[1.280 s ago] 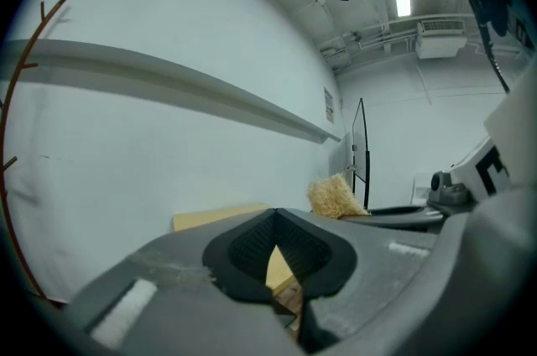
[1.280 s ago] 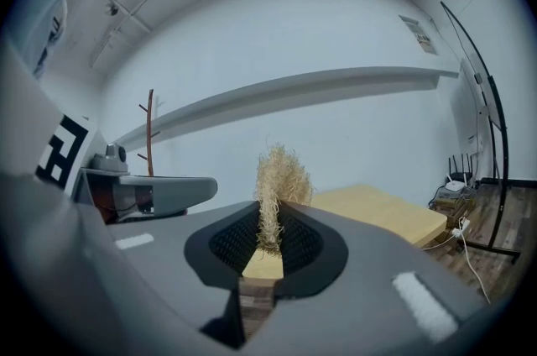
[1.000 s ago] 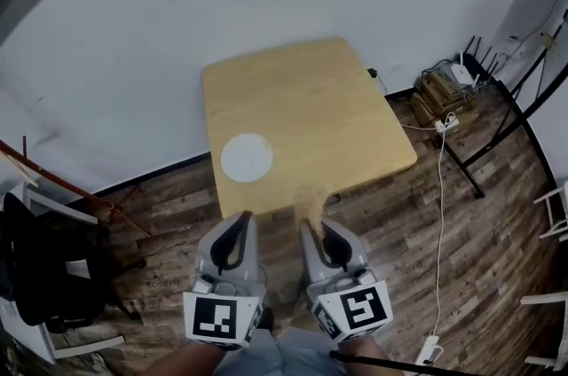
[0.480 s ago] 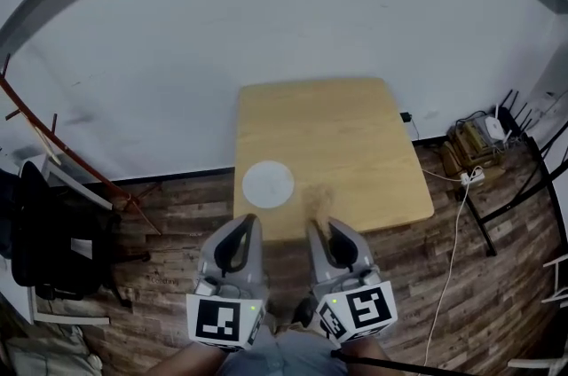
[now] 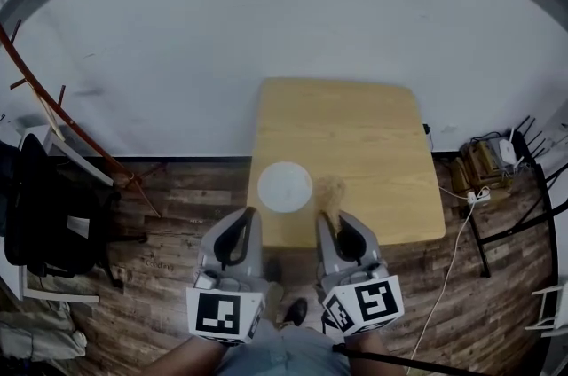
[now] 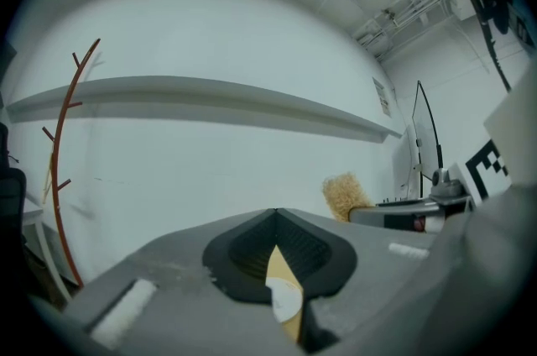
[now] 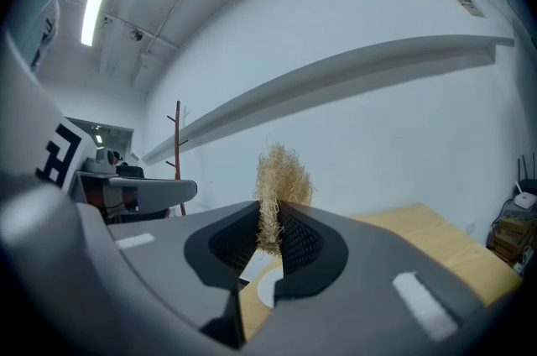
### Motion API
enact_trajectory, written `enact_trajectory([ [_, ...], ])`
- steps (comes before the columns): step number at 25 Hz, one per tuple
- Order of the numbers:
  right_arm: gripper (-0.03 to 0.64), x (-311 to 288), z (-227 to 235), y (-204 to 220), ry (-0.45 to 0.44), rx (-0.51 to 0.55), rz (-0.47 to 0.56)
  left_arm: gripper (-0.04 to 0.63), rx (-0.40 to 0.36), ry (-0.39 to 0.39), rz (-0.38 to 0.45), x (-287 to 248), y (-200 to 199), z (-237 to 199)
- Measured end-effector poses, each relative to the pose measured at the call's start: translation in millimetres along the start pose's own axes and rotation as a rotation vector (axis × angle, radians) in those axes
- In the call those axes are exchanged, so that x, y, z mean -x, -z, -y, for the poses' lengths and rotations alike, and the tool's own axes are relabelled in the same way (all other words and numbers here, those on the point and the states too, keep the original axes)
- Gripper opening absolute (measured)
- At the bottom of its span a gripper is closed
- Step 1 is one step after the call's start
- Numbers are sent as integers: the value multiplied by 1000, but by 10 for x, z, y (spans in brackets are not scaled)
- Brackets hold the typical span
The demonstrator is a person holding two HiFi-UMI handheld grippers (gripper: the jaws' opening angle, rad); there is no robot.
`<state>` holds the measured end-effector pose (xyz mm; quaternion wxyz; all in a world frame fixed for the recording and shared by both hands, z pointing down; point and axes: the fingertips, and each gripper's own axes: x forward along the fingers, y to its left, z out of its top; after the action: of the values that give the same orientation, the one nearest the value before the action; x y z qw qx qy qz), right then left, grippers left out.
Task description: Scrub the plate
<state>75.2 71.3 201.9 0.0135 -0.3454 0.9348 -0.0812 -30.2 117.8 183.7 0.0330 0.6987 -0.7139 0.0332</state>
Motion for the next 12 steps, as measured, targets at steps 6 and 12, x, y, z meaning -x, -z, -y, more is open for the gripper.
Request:
enact_trajectory([
  [6,47,-495,154,99,13,7,-56,20,55,5,-24,-464,129,-318],
  [12,46,-1042,256,65,15,27,-78,20,87,9,-15,-951,106,-659],
])
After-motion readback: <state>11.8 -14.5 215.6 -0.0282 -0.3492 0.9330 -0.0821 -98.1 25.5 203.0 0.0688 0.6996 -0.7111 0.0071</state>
